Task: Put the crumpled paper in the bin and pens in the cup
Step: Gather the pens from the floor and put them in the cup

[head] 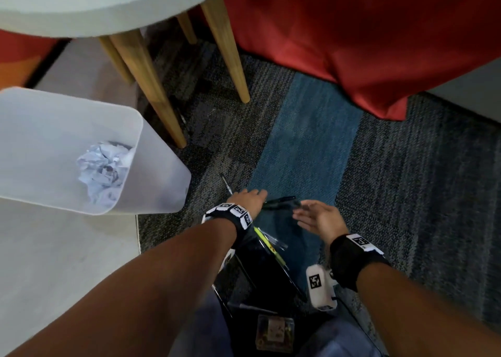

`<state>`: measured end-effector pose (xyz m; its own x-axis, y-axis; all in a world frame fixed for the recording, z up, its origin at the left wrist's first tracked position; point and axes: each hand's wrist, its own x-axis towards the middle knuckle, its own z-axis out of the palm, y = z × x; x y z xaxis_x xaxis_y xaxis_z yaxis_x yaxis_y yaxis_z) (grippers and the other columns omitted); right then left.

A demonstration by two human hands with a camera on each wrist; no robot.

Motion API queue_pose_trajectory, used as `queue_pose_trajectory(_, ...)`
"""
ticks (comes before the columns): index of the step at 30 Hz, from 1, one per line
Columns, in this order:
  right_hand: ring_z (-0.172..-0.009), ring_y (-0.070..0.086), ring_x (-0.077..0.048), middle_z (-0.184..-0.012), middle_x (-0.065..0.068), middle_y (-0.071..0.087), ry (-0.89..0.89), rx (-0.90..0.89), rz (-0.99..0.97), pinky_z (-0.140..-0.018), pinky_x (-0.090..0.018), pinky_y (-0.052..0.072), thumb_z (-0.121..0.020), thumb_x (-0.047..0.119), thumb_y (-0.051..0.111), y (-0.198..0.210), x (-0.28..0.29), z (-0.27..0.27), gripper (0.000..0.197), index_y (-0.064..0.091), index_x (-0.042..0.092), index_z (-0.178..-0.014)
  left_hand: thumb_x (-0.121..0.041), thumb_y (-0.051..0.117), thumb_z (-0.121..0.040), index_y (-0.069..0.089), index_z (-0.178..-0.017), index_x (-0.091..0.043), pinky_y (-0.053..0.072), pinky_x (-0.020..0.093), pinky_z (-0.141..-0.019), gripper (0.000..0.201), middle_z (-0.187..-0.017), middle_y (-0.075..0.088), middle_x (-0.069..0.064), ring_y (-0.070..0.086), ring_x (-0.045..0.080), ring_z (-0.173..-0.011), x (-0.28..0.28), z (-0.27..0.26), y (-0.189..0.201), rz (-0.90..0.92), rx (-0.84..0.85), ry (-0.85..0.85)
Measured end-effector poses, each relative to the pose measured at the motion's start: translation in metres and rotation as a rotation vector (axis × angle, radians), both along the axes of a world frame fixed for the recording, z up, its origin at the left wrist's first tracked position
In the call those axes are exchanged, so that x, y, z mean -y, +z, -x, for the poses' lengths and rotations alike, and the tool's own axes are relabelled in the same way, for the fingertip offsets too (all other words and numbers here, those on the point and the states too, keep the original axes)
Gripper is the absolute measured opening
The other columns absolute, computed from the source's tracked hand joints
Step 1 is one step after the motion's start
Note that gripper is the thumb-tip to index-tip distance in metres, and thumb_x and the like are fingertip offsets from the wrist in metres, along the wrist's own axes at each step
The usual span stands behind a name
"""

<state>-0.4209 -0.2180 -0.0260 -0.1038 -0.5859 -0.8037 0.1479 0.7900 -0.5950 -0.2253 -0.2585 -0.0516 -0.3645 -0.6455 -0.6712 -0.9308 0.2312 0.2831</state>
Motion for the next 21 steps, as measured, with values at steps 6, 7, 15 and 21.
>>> queue_pose_trajectory(6,-0.096,0.068,-0.031,-0.106,-0.022,0.068,-0.032,0.068,0.114,-0.086,-0.035,0.056,-0.093,-0.007,0.054,0.059,0.045,-0.012,0.024,0.055,0.001,-0.115,-0.018,0.044,-0.097,0.040,-0.114,-0.011,0.046,0.038,-0.081,0.019,-0.111,0.058,0.016,0.058,0.035,-0.098,0.029,-0.006,0.058,0.017,-0.203,0.328)
queue_pose_trajectory(7,-0.093,0.069,-0.028,-0.104,-0.021,0.069,-0.015,0.044,0.153,-0.085,-0.033,0.057,-0.092,-0.004,0.057,0.072,0.055,-0.016,0.024,0.055,0.000,-0.116,-0.021,0.045,-0.096,0.039,-0.112,-0.013,0.045,0.037,-0.077,0.019,-0.108,0.059,0.015,0.059,0.034,-0.094,0.033,-0.005,0.071,0.031,-0.245,0.368)
queue_pose_trajectory(15,-0.043,0.056,-0.016,-0.059,-0.011,0.060,0.134,-0.141,0.530,-0.046,-0.027,0.049,-0.094,0.016,0.062,0.182,0.137,-0.049,0.017,0.063,0.004,-0.081,-0.024,0.054,-0.087,0.038,-0.108,-0.020,0.048,0.035,-0.071,0.027,-0.081,0.057,0.001,0.061,0.031,-0.081,0.071,-0.004,0.188,0.275,-0.543,0.674)
queue_pose_trajectory(21,-0.057,0.053,0.006,-0.066,0.009,0.061,0.167,-0.328,0.870,-0.063,-0.006,0.040,-0.086,0.018,0.071,0.255,0.182,-0.074,0.010,0.073,0.022,-0.078,-0.033,0.051,-0.091,0.037,-0.086,-0.024,0.053,0.043,-0.068,0.017,-0.076,0.066,0.007,0.063,0.028,-0.066,0.103,-0.031,0.262,0.399,-0.760,0.744)
